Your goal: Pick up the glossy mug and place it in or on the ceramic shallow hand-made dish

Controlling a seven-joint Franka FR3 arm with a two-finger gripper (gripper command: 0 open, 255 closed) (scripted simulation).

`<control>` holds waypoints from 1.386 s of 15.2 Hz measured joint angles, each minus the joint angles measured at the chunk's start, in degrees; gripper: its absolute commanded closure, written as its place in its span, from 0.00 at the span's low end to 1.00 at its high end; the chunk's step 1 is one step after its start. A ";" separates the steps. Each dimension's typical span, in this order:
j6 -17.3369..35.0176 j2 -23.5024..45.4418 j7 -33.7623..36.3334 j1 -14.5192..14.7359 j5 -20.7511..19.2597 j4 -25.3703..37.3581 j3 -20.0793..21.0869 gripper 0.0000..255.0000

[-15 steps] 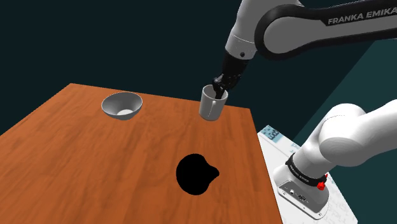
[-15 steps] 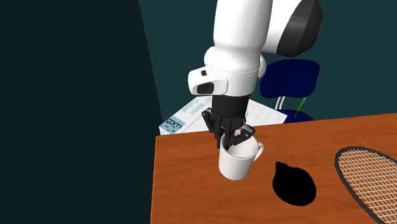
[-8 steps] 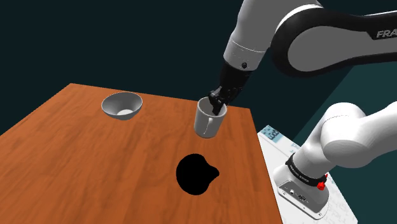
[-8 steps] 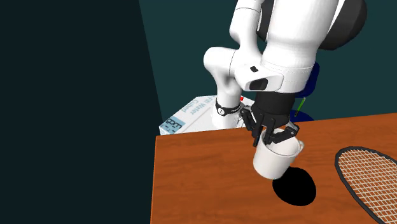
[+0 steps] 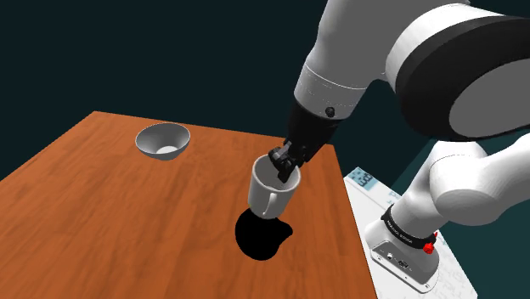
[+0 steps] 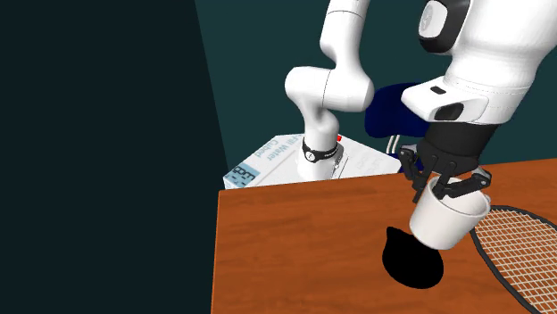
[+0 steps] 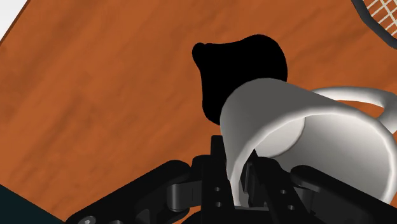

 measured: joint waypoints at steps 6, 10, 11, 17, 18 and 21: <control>3.56 1.25 1.36 0.42 1.12 -2.09 2.43 1.00; 7.09 2.55 1.48 0.39 1.74 -4.28 3.79 1.00; 7.76 2.68 1.49 0.45 1.92 -4.82 4.01 1.00; 13.37 5.07 1.65 0.28 2.80 -8.04 6.15 1.00; 14.13 5.46 1.71 0.23 2.89 -8.40 6.47 1.00; 14.66 5.64 1.68 0.23 2.98 -8.74 6.62 1.00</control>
